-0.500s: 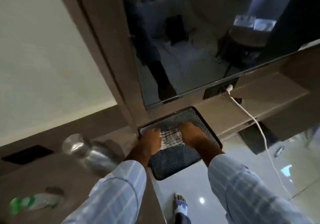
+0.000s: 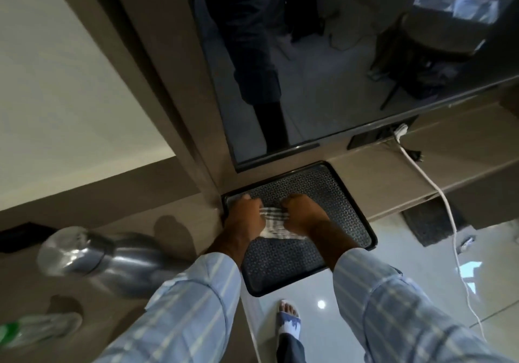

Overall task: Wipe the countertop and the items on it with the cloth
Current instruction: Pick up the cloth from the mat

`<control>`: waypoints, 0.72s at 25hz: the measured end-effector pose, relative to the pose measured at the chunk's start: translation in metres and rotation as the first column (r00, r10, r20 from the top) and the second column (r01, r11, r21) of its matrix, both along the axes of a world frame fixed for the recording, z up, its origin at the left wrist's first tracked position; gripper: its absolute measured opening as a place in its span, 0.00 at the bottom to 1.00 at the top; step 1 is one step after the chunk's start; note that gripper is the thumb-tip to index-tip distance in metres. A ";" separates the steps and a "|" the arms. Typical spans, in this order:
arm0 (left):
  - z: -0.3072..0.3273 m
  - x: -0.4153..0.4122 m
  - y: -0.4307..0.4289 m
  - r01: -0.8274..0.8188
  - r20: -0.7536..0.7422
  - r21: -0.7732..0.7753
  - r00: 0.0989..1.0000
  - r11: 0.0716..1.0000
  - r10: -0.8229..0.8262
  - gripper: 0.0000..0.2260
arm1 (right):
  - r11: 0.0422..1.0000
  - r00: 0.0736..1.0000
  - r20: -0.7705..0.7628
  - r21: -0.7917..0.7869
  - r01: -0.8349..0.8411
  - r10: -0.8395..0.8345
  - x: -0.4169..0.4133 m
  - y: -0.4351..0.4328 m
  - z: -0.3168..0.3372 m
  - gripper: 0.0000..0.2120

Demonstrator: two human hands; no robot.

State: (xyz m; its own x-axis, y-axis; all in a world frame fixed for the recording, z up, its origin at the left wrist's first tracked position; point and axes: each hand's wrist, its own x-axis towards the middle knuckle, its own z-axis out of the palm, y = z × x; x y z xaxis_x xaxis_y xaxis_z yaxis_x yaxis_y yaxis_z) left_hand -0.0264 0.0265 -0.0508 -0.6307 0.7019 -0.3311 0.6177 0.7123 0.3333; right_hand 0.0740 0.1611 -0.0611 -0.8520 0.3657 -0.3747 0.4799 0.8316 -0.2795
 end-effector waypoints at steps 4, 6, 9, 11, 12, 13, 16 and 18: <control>0.084 0.030 -0.025 -0.166 0.125 0.360 0.984 0.918 0.129 0.11 | 0.973 0.978 -0.131 -0.182 0.140 -0.165 0.031 -0.026 0.087 0.13; 0.132 0.049 -0.038 -0.441 0.427 0.492 0.874 0.751 0.232 0.18 | 0.926 0.883 -0.332 -0.294 0.237 -0.331 0.048 -0.051 0.134 0.12; 0.199 0.086 -0.064 -0.671 0.830 0.487 0.555 0.559 -0.056 0.22 | 0.923 0.713 -0.596 -0.322 0.211 -0.370 0.066 -0.111 0.207 0.11; 0.239 0.100 -0.084 -0.707 0.819 0.564 0.547 0.428 -0.174 0.19 | 0.940 0.653 -0.688 -0.321 0.118 -0.317 0.071 -0.146 0.246 0.19; 0.260 0.102 -0.098 -0.721 0.790 0.608 0.591 0.333 -0.163 0.18 | 0.937 0.616 -0.727 -0.346 0.051 -0.302 0.073 -0.162 0.262 0.21; 0.280 0.099 -0.112 -0.703 0.741 0.665 0.663 0.252 -0.107 0.17 | 0.907 0.566 -0.756 -0.419 -0.031 -0.330 0.072 -0.175 0.276 0.21; 0.314 0.080 -0.166 -0.527 0.511 0.845 0.845 0.089 0.156 0.15 | 0.747 0.392 -0.743 -0.640 -0.178 -0.543 0.047 -0.211 0.302 0.16; 0.309 0.065 -0.216 -0.535 0.538 0.841 0.806 -0.087 0.248 0.17 | 0.770 0.359 -0.756 -0.623 -0.139 -0.547 0.012 -0.243 0.311 0.15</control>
State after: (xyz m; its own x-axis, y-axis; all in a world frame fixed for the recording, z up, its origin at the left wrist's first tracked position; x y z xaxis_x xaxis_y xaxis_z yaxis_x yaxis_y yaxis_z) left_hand 0.0383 -0.1894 0.2581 -0.9678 0.1020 0.2301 0.2020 -0.2303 0.9519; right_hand 0.0860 -0.0823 0.2496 -0.7023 0.6247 0.3412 -0.2010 0.2857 -0.9370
